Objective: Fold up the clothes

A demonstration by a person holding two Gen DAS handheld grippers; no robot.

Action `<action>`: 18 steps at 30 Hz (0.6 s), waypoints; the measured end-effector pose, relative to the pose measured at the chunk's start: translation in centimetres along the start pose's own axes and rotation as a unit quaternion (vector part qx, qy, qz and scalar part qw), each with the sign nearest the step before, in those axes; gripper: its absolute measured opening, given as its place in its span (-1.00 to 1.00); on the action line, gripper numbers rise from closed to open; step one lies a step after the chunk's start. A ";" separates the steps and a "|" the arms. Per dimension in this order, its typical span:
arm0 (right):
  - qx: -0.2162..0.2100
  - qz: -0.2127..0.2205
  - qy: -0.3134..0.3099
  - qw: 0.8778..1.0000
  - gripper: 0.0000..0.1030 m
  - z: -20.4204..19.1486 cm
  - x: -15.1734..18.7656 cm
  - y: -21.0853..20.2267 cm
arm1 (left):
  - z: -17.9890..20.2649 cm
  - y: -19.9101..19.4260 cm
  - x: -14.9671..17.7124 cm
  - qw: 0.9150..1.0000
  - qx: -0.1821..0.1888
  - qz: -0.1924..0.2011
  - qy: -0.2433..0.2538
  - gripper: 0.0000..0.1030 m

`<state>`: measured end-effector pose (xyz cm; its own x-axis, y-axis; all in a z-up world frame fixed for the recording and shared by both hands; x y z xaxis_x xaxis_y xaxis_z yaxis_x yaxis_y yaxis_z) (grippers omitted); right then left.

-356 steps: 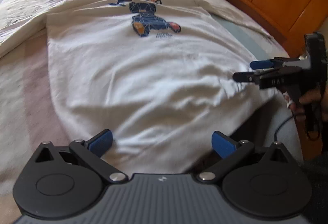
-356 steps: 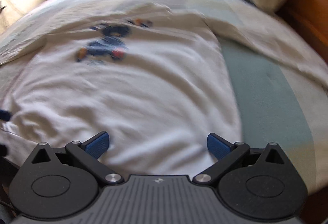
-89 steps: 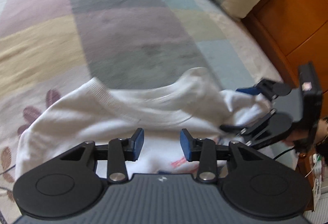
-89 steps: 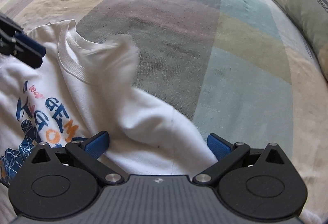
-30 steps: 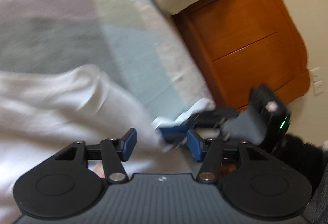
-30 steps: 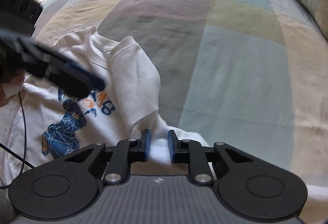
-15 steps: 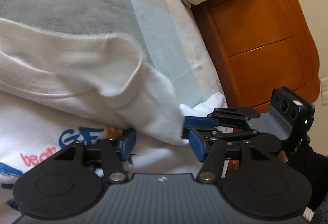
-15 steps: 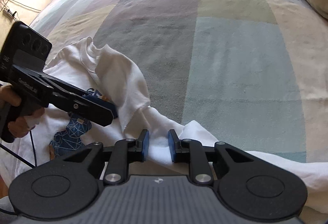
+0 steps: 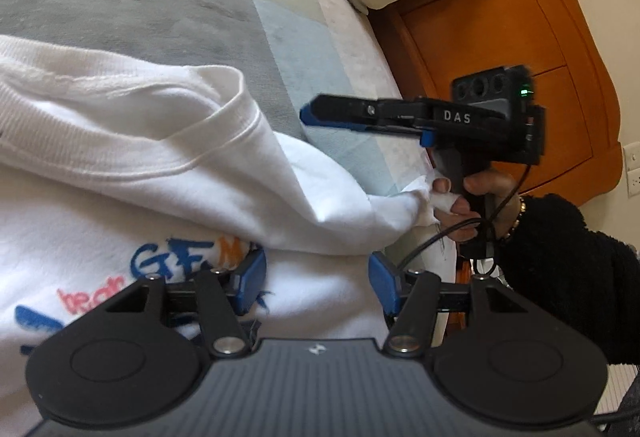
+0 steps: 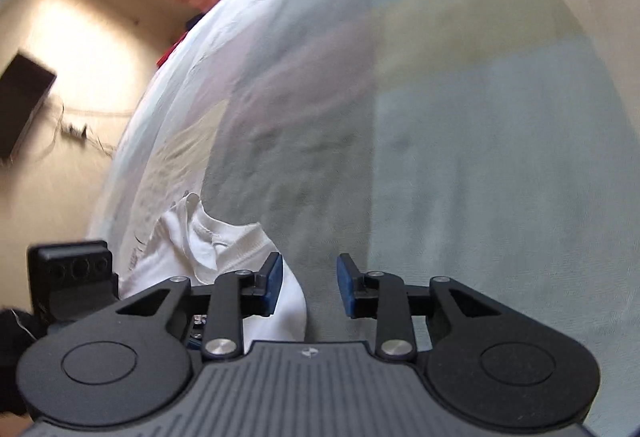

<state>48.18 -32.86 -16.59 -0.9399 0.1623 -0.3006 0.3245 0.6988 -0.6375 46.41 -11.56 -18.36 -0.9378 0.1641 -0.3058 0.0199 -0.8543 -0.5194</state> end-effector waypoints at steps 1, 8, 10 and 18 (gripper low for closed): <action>-0.014 -0.009 0.020 1.000 -0.32 0.4 0.6 0.0 | -0.2 0.0 0.0 1.000 0.005 0.000 -0.002 0.13; -0.101 -0.032 0.126 0.986 -0.27 1.9 2.6 2.1 | -0.5 0.3 -0.3 1.000 0.021 -0.001 -0.013 0.13; -0.120 -0.038 0.130 0.983 -0.35 1.6 2.1 3.4 | -0.5 0.3 -0.3 1.000 0.023 -0.002 -0.014 0.14; -0.133 -0.061 0.128 0.981 -0.75 1.2 2.2 5.2 | -0.8 0.3 -0.3 0.999 0.034 -0.005 -0.018 0.14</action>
Point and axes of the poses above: each gripper's, at about its wrist camera, not at the fingertips, and y roughly the way its jaws point, z to its right, x to its underside, the point moved 7 cm from there along y, roughly the way its jaws point, and after that the axes turned 2 degrees about y, right-handed, at the moved point
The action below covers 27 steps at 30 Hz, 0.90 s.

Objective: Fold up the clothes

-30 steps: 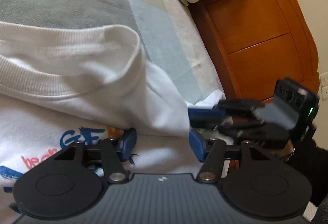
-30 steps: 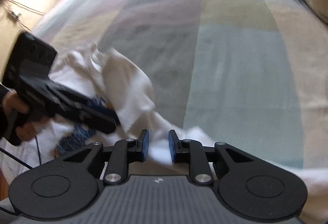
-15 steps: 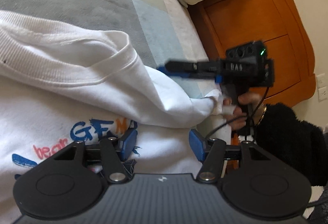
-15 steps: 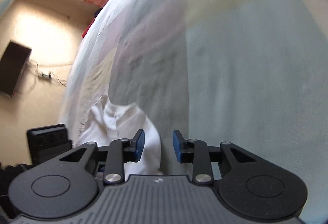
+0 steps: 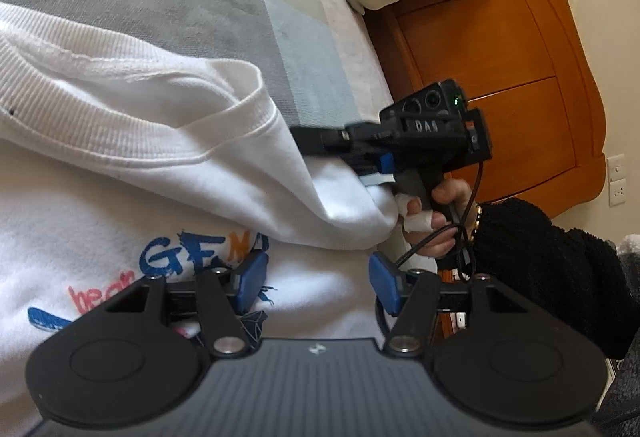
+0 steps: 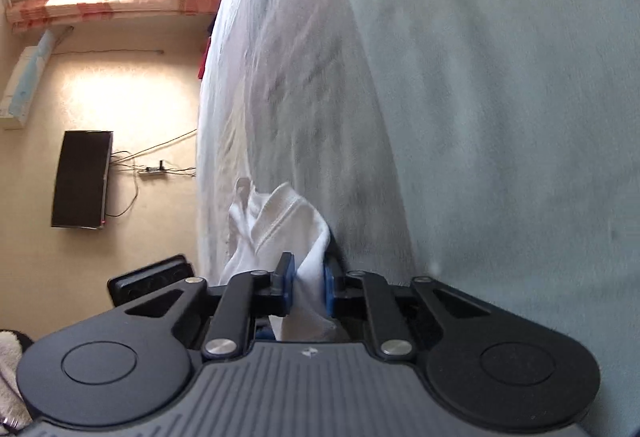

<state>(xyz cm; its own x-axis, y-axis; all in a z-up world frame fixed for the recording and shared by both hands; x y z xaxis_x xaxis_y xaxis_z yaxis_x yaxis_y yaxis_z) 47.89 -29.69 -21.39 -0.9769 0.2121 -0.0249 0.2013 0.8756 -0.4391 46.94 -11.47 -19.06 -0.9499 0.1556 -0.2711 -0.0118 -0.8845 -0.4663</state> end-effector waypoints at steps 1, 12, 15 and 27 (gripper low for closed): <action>0.004 0.001 -0.003 1.000 -0.82 0.0 0.2 0.1 | -0.1 0.1 0.0 1.000 0.002 0.000 0.000 0.14; 0.102 0.098 -0.090 0.986 -0.78 -4.5 -3.4 -2.3 | 0.9 -2.5 0.0 0.999 -0.013 0.030 -0.024 0.19; 0.172 0.098 -0.145 0.969 -0.78 -5.7 -5.4 -2.0 | 0.7 -4.2 -0.3 0.998 -0.037 0.038 -0.017 0.23; 0.283 0.067 -0.236 0.927 -0.68 -5.9 -8.5 0.9 | -0.9 -5.2 0.7 0.993 -0.117 0.010 0.003 0.41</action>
Point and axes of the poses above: each gripper's, at about its wrist camera, not at the fingertips, and y roughly the way its jaws point, z to its right, x to its underside, the point moved 7 cm from there along y, roughly the way its jaws point, and after that the axes turned 2 degrees about y, right-handed, at the moved point
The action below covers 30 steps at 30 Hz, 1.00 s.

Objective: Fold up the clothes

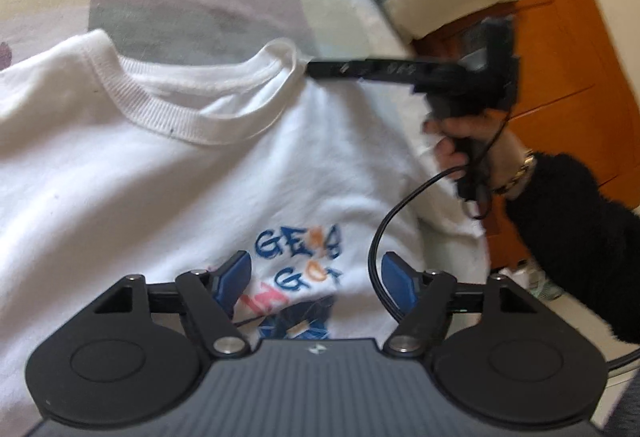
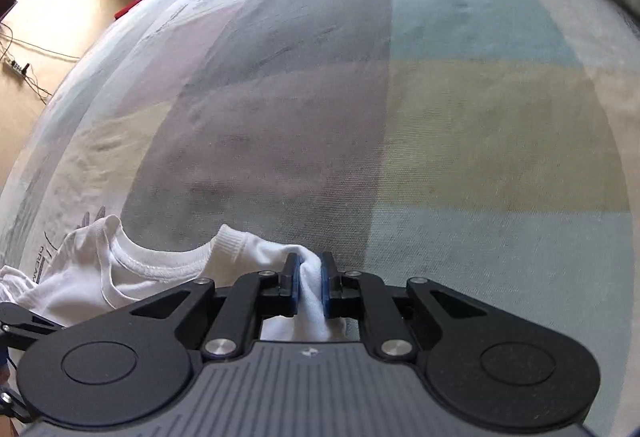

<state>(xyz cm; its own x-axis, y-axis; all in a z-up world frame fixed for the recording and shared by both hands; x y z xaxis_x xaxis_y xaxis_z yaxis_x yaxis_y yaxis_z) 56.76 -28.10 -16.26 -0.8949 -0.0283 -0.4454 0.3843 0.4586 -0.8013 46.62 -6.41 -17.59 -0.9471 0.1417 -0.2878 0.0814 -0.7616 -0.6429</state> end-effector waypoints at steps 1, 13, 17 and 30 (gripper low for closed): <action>0.000 0.007 0.007 1.000 -0.61 0.0 0.0 -0.4 | 0.1 0.3 0.1 1.000 -0.004 -0.003 0.004 0.43; 0.056 0.060 0.035 0.996 -0.03 -1.3 2.8 -6.2 | 4.0 1.1 0.5 0.999 0.028 -0.019 0.020 0.56; 0.097 0.049 -0.005 0.994 -0.03 -1.5 3.5 -5.3 | 5.7 -0.6 -0.1 0.998 0.058 0.004 0.017 0.56; 0.067 0.047 -0.045 0.996 -0.03 -2.9 1.3 -4.6 | -3.7 -10.1 -4.0 0.968 -0.208 0.088 0.107 0.25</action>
Point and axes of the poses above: each gripper's, at about its wrist camera, not at the fingertips, and y roughly the way its jaws point, z to its right, x to its underside, the point moved 7 cm from there along y, roughly the way its jaws point, and after that the axes turned 2 degrees about y, right-handed, at the moved point
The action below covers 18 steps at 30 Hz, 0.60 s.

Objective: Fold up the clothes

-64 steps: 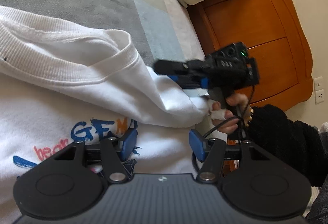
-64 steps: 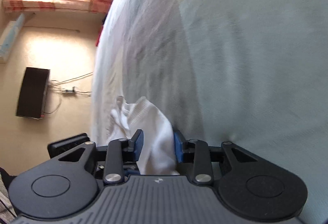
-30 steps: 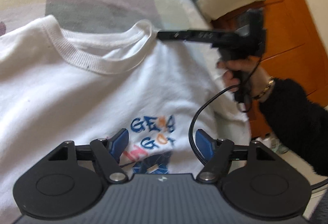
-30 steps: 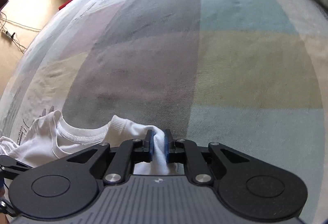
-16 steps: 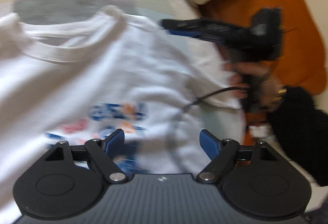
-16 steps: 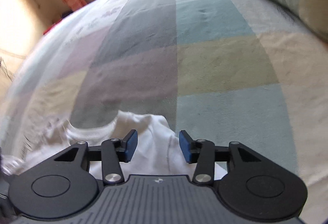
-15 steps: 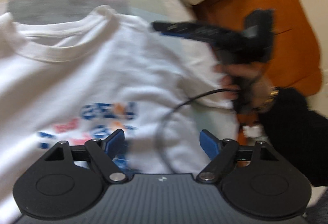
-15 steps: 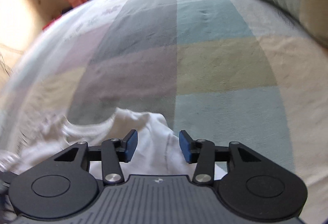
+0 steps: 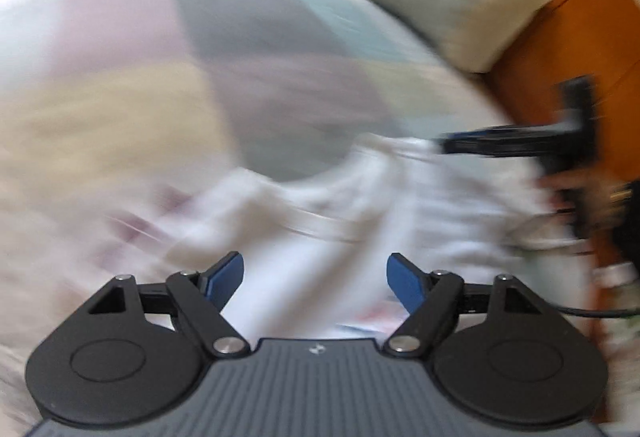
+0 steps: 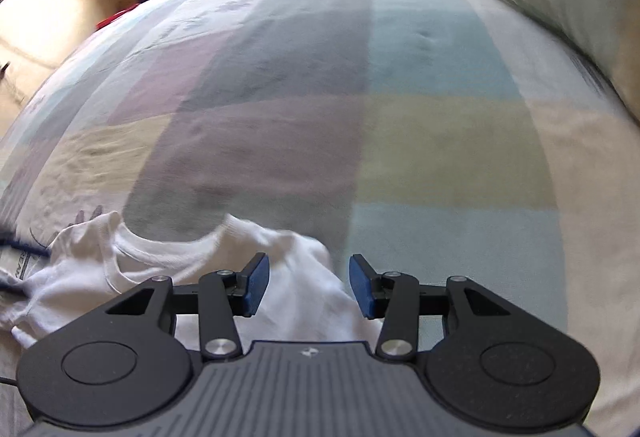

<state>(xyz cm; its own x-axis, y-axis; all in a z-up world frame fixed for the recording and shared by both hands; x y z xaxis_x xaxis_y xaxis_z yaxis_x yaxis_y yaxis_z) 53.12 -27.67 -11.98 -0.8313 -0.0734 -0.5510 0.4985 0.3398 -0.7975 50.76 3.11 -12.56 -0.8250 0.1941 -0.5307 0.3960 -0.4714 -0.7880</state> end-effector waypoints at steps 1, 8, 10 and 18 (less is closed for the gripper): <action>-0.003 0.002 -0.004 1.000 -0.03 -0.4 -0.3 0.2 | -0.4 0.4 -0.2 1.000 -0.008 0.000 0.009 -0.07; -0.010 0.007 0.002 1.000 -0.03 -1.5 -0.5 1.0 | -3.5 2.8 -1.8 0.995 -0.062 0.001 0.076 -0.25; -0.008 0.008 0.001 1.000 -0.03 -1.5 -0.4 1.0 | -3.7 3.6 -1.5 0.993 -0.075 -0.009 0.095 -0.29; 0.009 0.017 0.008 1.000 0.00 -0.4 0.0 0.6 | -2.1 4.6 0.4 0.983 -0.104 -0.043 0.148 -0.31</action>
<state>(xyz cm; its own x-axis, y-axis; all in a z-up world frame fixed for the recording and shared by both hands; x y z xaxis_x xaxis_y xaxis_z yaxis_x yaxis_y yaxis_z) 53.33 -27.13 -12.37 -0.8180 -0.0470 -0.5733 0.5302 0.3247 -0.7832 53.13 2.78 -17.07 -0.7183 0.4811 -0.5025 0.4296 -0.2615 -0.8643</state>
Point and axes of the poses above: each gripper's, at about its wrist camera, not at the fingertips, and y roughly the way its jaws point, z to its right, x to its underside, the point moved 7 cm from there along y, roughly the way its jaws point, and after that the axes turned 2 degrees about y, right-handed, at the moved point
